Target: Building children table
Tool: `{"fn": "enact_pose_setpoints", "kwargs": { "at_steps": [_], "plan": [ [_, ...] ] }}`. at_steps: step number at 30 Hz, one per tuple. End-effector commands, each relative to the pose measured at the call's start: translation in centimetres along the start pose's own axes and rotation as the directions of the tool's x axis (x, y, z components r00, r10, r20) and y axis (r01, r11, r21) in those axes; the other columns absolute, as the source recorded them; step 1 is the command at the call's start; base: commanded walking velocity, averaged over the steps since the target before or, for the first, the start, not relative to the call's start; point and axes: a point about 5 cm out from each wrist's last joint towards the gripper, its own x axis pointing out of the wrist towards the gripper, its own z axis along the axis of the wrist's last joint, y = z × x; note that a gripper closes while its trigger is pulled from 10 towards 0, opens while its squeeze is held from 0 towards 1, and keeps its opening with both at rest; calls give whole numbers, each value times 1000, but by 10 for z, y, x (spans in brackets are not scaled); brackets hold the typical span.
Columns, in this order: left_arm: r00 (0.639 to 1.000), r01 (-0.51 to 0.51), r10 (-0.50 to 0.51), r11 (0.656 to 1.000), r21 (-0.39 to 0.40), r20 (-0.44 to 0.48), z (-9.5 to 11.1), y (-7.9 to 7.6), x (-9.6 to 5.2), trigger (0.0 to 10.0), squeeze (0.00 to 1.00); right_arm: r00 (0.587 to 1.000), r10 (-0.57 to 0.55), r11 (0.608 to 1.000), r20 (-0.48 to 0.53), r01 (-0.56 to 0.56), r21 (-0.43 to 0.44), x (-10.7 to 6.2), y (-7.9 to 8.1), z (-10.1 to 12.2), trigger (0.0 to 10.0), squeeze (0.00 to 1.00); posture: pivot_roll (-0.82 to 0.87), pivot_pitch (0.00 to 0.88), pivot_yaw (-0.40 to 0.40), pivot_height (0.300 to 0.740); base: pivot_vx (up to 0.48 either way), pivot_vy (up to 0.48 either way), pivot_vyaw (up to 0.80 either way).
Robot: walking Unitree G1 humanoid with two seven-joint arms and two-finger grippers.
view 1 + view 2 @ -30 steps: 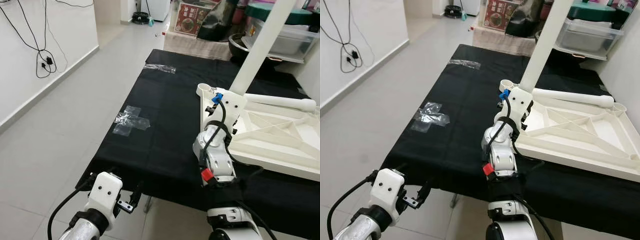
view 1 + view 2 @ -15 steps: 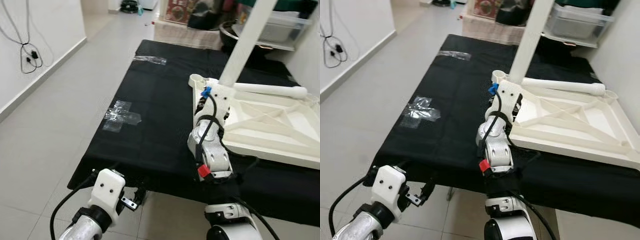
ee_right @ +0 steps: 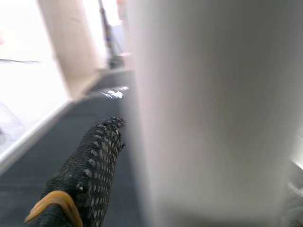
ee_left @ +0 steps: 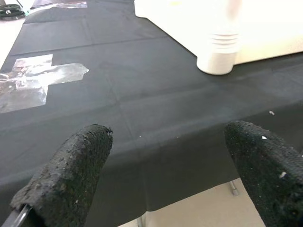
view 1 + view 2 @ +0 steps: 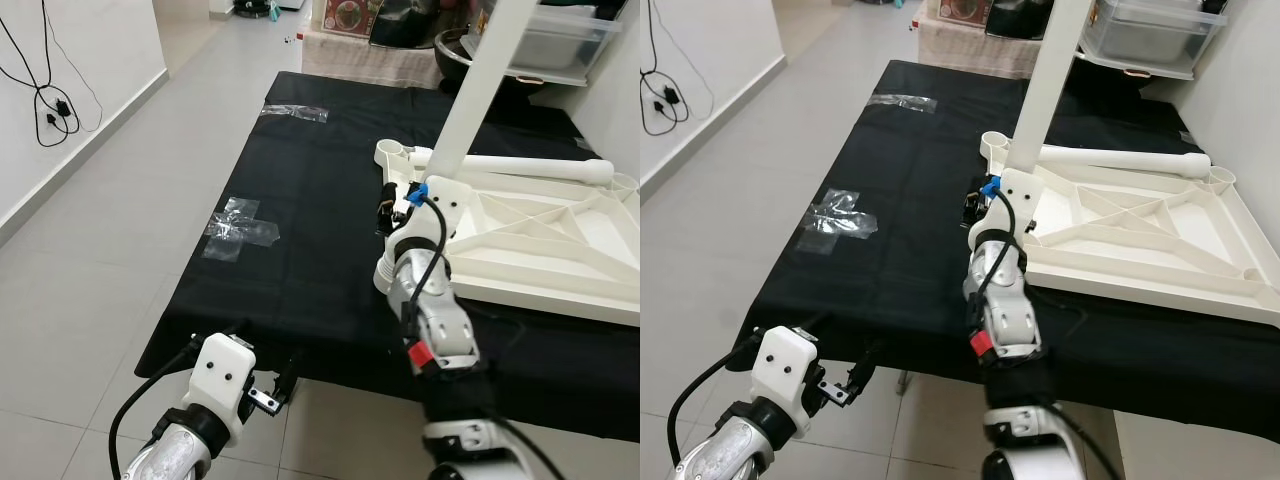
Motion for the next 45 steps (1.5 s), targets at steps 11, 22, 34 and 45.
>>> {"fn": "enact_pose_setpoints", "kwargs": {
  "at_steps": [11, 22, 34, 45],
  "plan": [
    [1000, 10, -10, 1000, 1, 5, -1, -2, 1, 10000, 0, 882, 469, 883, -53, -466, 57, 26, -23, 7, 10000, 0, 129, 99, -122, 740, 0, 0, 0],
    [1000, 8, -8, 1000, 1, 5, 1, -2, 0, 10000, 0, 538, 839, 539, -82, -802, 256, 26, -9, 15, 10000, 0, 141, 108, -126, 740, 0, 0, 0],
    [1000, 9, -9, 1000, 0, 6, 1, -3, 1, 10000, 0, 194, 978, 207, -77, -941, 266, 10, 17, 9, 0, 0, 141, 108, -128, 740, 0, 0, 0],
    [1000, 6, -6, 1000, 4, 17, 2, 0, 2, 10000, 0, 798, 589, 808, -132, -581, 94, 18, 1, -9, 0, 0, 122, 106, -110, 740, 0, 0, 0]
  ]
}}
